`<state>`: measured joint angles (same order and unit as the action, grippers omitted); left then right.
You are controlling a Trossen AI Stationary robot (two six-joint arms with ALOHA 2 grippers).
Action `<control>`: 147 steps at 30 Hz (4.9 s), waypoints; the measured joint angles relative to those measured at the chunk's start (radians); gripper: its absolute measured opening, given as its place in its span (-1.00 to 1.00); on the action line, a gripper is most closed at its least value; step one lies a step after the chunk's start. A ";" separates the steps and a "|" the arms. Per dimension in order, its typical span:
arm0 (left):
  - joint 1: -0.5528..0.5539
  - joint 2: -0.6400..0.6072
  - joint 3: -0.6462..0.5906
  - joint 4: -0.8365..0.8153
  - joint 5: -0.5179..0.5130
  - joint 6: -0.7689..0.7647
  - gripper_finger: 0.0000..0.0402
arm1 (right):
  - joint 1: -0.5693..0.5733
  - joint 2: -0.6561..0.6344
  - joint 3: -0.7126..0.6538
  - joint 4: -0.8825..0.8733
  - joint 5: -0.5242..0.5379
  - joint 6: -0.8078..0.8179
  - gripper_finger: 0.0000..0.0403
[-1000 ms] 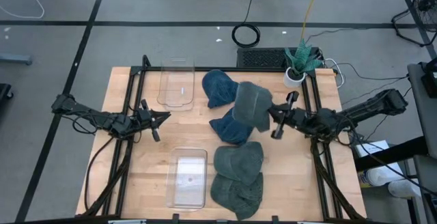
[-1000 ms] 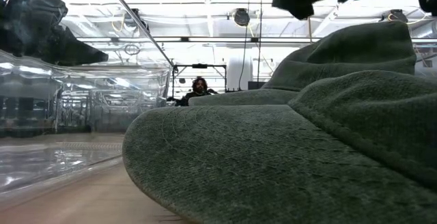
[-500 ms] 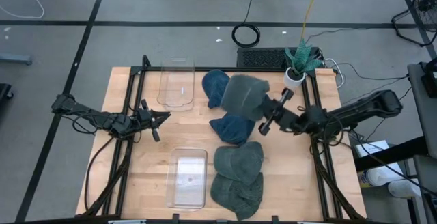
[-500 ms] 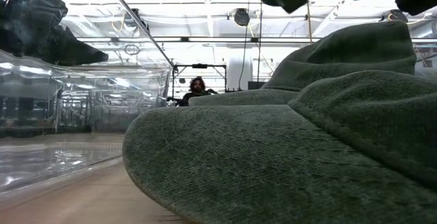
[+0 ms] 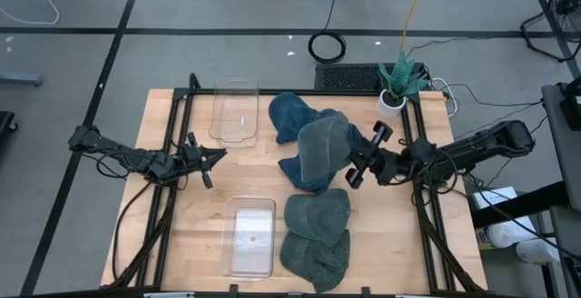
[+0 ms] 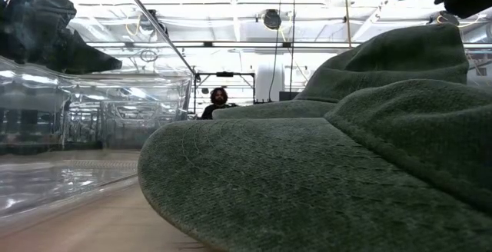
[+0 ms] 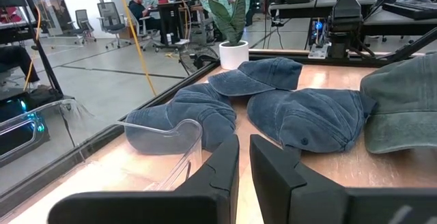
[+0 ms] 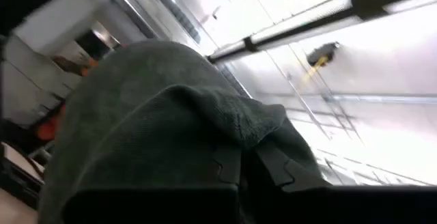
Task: Pick & Place hat
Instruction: Put the top green cap into the top transparent bin
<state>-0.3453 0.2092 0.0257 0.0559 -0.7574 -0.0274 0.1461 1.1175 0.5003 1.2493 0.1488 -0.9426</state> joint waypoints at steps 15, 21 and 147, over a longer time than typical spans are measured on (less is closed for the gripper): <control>0.005 0.000 0.000 0.530 0.003 -0.169 -0.77 | -0.126 0.010 0.000 -0.123 -0.040 0.086 -1.00; 0.005 0.000 0.000 0.540 -0.107 -0.125 -0.77 | -0.126 0.010 0.000 -0.186 -0.027 0.115 -1.00; 0.141 0.653 0.761 -0.098 0.647 -0.585 -0.94 | -0.024 0.233 0.712 -1.594 0.295 0.116 0.23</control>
<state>-0.2047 0.8620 0.7866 -0.0426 -0.1103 -0.6129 0.1223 1.3502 1.2124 -0.3448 0.4435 -0.8268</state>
